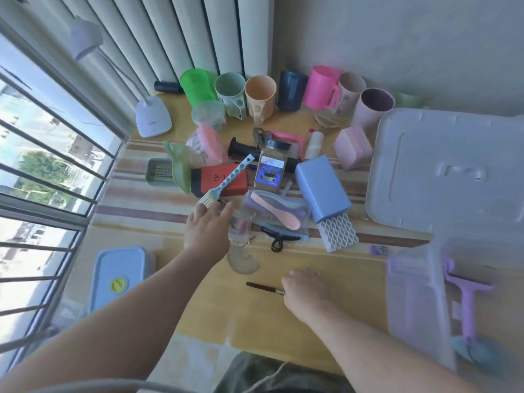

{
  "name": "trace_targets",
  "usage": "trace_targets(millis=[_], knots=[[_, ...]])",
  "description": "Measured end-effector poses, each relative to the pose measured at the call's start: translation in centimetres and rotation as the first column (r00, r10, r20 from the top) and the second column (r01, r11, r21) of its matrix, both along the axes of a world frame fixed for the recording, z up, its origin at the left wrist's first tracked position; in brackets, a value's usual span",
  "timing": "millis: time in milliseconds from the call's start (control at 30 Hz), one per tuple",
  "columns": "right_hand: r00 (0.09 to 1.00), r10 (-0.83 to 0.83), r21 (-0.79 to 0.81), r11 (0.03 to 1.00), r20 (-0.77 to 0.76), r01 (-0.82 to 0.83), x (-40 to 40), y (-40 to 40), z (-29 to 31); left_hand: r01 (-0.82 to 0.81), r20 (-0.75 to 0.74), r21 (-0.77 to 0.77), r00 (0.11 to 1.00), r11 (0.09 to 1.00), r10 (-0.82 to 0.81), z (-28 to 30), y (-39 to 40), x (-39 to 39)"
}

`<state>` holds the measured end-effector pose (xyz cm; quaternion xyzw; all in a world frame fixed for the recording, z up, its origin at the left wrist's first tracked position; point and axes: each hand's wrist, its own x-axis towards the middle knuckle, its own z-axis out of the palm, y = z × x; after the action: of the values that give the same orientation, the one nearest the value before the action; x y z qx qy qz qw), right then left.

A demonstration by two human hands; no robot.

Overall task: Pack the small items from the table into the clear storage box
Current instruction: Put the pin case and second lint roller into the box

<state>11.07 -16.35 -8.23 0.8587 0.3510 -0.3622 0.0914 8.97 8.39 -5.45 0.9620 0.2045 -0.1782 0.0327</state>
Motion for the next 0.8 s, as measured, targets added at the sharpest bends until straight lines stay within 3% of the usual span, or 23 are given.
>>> trace_targets(millis=[133, 233, 333, 433, 533, 667, 800], knots=[[1.000, -0.003, 0.053, 0.999, -0.006, 0.003, 1.7, -1.5, 2.4, -0.033, 0.034, -0.003, 0.999, 0.999, 0.033, 0.5, 0.0, -2.0], [0.998, -0.057, 0.292, 0.955, 0.018, 0.049, 3.5, -3.0, 5.7, -0.097, 0.118, -0.167, 0.986, 0.981, 0.117, 2.4, -1.6, -3.6], [0.981, -0.180, 0.557, 0.824, 0.076, 0.108, 5.3, -6.1, 10.0, -0.153, 0.217, -0.410, 0.941, 0.899, 0.259, 5.2, -4.5, -3.6], [0.934, -0.314, 0.670, 0.731, 0.169, 0.125, 7.1, -11.0, 14.0, -0.087, 0.316, -0.564, 0.896, 0.821, 0.312, 7.4, -8.2, -1.7], [0.869, -0.447, 0.743, 0.651, 0.214, 0.151, 9.2, -18.0, 17.1, 0.069, 0.442, -0.609, 0.856, 0.790, 0.267, 9.5, -12.6, 1.9], [0.798, -0.541, 0.673, 0.696, 0.264, 0.249, 11.4, -30.2, 18.1, 0.266, 0.576, -0.616, 0.794, 0.741, 0.194, 13.9, -19.8, 6.3], [0.905, -0.373, 0.288, 0.907, 0.204, 0.309, 10.8, -37.9, 13.6, 0.380, 0.620, -0.574, 0.780, 0.725, 0.083, 16.3, -28.3, 8.5]])
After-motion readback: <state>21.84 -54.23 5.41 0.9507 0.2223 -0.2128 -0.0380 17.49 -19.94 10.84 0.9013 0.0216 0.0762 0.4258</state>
